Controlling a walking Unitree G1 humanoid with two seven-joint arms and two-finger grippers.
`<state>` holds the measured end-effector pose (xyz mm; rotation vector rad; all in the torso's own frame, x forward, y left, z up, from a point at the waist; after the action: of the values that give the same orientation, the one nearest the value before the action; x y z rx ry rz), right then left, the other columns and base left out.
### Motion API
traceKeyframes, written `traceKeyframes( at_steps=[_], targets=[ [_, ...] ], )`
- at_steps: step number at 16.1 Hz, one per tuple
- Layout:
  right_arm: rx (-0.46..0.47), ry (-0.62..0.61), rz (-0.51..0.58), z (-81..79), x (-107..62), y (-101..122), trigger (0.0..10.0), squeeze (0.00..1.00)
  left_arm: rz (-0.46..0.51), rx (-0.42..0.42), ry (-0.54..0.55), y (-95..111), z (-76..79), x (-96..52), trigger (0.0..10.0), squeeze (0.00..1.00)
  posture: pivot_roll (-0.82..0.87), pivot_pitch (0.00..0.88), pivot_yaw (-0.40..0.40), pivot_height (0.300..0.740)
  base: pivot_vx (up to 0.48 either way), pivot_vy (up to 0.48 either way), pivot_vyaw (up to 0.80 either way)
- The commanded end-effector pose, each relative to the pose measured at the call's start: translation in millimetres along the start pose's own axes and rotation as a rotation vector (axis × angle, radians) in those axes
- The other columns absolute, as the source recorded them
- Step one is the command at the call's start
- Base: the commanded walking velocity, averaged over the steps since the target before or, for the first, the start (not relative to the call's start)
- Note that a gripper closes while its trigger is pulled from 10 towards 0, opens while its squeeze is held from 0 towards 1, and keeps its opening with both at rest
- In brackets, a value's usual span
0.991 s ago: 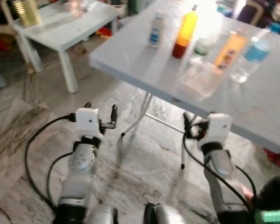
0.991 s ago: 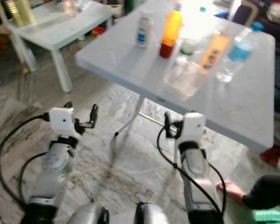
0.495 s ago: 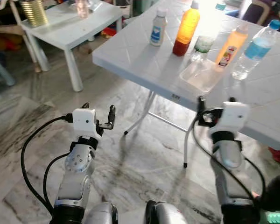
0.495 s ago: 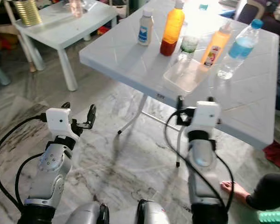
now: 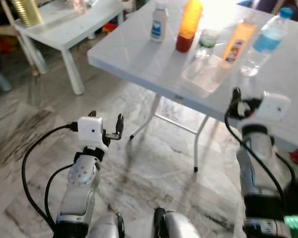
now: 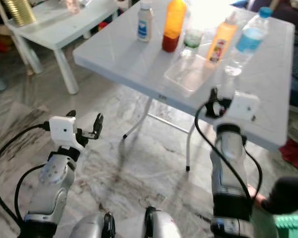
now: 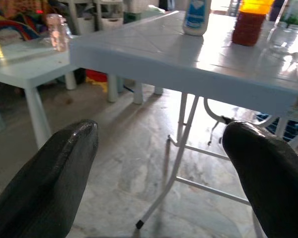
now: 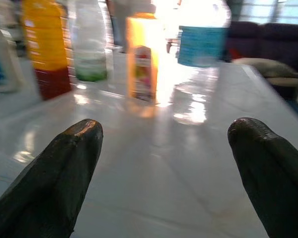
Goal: Restocking fridge
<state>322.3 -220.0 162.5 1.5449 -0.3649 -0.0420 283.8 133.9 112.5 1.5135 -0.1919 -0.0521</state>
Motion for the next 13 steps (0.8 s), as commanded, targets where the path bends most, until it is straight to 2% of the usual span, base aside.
traceKeyframes(
  at_steps=[1, 5, 6, 7, 9, 13],
  targets=[
    [-0.001, 0.008, 0.005, 1.8, 3.7, 0, 10.0, 0.00, -0.006, 0.007, -0.001, 1, -1.1, -3.0, 10.0, 0.00, 0.13, 0.170, -0.010, 0.740, 0.000, 0.000, 0.00],
    [-0.032, -0.018, 0.011, 6.5, -4.5, 0, 10.0, 0.00, -0.011, 0.019, 0.015, 1, -7.8, -8.0, 10.0, 0.00, 0.13, 0.160, -0.015, 0.740, 0.000, 0.000, 0.00],
    [-0.042, -0.014, 0.013, 6.0, -13.8, 0, 10.0, 0.00, -0.013, 0.022, 0.028, 1, -12.4, -11.6, 10.0, 0.00, 0.13, 0.153, -0.014, 0.740, 0.000, 0.000, 0.00],
    [-0.051, 0.001, -0.004, 2.0, -31.8, -5, 10.0, 0.00, -0.020, 0.026, 0.044, 1, -18.1, -19.0, 10.0, 0.00, 0.12, 0.146, -0.013, 0.740, 0.255, 0.000, 0.00],
    [-0.040, 0.015, -0.029, -5.0, -43.9, -11, 10.0, 0.00, -0.024, 0.023, 0.049, 2, -18.9, -21.5, 10.0, 0.00, 0.11, 0.138, -0.011, 0.740, 0.261, 0.000, 0.00],
    [-0.022, 0.053, -0.032, -15.1, -49.0, -10, 10.0, 0.00, -0.007, 0.014, 0.047, 7, -17.8, -16.7, 10.0, 0.00, 0.11, 0.127, -0.017, 0.740, 0.275, 0.000, -0.79]
  ],
)
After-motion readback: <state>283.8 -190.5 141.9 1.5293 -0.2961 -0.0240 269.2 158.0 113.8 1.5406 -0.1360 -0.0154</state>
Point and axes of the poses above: a point about 5 cm out from each wrist's last joint towards the gripper, its own x axis pointing out of the wrist towards the gripper, its own y axis along the axis of the wrist's last joint, z = x × y, the point moved 1 cm from there along x, pointing out of the wrist towards the gripper, and after that the axes turned 2 degrees about -x, right-handed, at the moved point
